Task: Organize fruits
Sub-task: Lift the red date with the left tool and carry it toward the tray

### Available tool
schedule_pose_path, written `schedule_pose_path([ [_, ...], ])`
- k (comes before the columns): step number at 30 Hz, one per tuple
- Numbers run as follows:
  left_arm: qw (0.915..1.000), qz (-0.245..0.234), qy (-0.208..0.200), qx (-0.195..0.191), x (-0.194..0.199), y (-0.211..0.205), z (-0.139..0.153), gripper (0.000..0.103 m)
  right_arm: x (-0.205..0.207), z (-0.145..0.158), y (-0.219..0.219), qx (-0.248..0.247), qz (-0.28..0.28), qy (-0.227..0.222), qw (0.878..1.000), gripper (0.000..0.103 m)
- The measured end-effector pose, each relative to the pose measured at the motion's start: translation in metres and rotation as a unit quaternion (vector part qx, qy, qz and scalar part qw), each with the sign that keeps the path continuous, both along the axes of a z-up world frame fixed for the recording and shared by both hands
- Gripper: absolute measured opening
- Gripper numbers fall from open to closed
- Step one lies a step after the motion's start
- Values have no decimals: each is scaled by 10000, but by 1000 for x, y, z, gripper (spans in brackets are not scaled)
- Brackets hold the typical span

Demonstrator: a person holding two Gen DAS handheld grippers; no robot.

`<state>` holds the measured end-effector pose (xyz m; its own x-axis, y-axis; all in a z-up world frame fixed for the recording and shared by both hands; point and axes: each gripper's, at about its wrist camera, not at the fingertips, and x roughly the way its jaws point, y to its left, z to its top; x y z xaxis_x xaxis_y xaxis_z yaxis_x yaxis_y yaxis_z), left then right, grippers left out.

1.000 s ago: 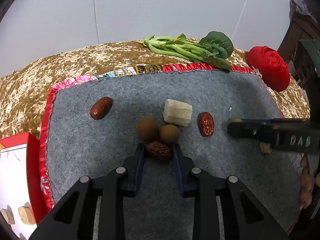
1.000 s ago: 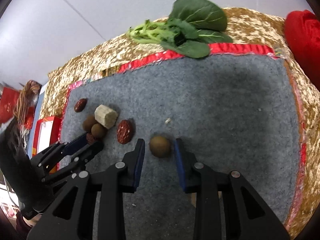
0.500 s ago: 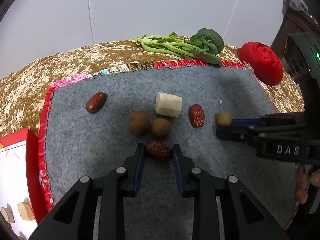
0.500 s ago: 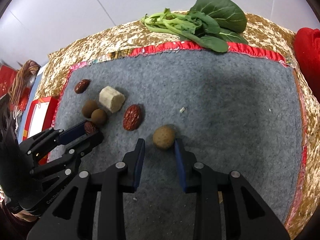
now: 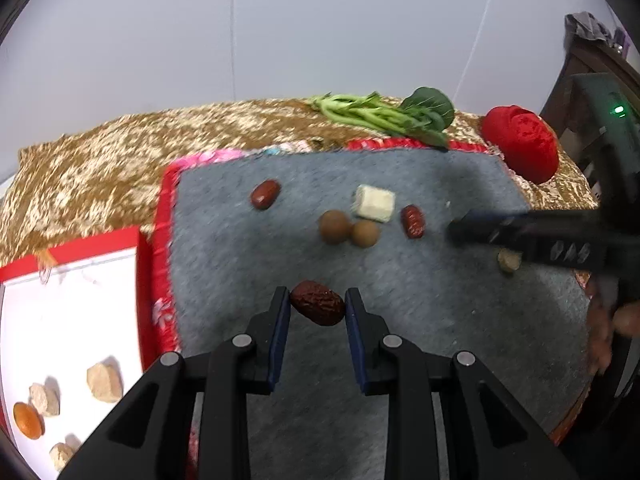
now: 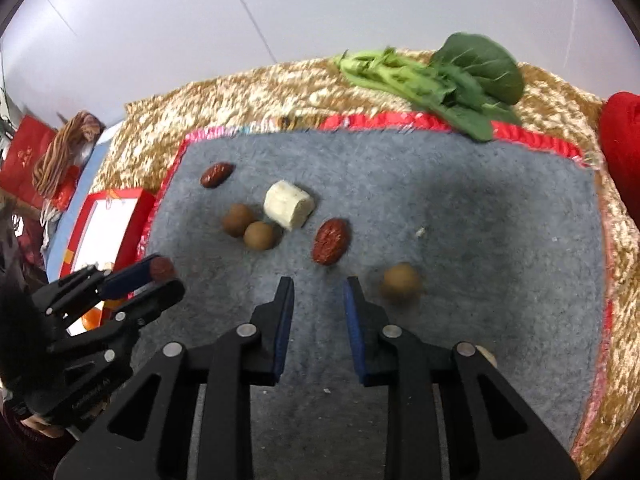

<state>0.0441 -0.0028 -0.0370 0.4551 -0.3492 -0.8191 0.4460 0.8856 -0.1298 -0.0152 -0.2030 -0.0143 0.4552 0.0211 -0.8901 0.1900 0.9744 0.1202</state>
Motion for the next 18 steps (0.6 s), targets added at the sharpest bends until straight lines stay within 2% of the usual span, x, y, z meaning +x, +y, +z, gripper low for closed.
schedule_pose_path([
  [3, 10000, -4, -10, 34, -1, 0, 0, 27, -3, 7, -14, -26, -249, -115, 9996, 27],
  [8, 10000, -62, -74, 24, -3, -1, 3, 27, 5, -9, -32, 375, -645, 153, 9971, 28],
  [13, 10000, -44, -41, 30, -3, 1, 2, 27, 10, -9, -24, 70, -635, 209, 9977, 30],
  [16, 9999, -68, -79, 0, -4, 1, 4, 27, 7, -6, -33, 154, -819, 139, 9964, 30],
  [18, 9999, -82, -93, -2, -5, 0, 5, 27, 6, -10, -40, 188, -931, 252, 9952, 30],
])
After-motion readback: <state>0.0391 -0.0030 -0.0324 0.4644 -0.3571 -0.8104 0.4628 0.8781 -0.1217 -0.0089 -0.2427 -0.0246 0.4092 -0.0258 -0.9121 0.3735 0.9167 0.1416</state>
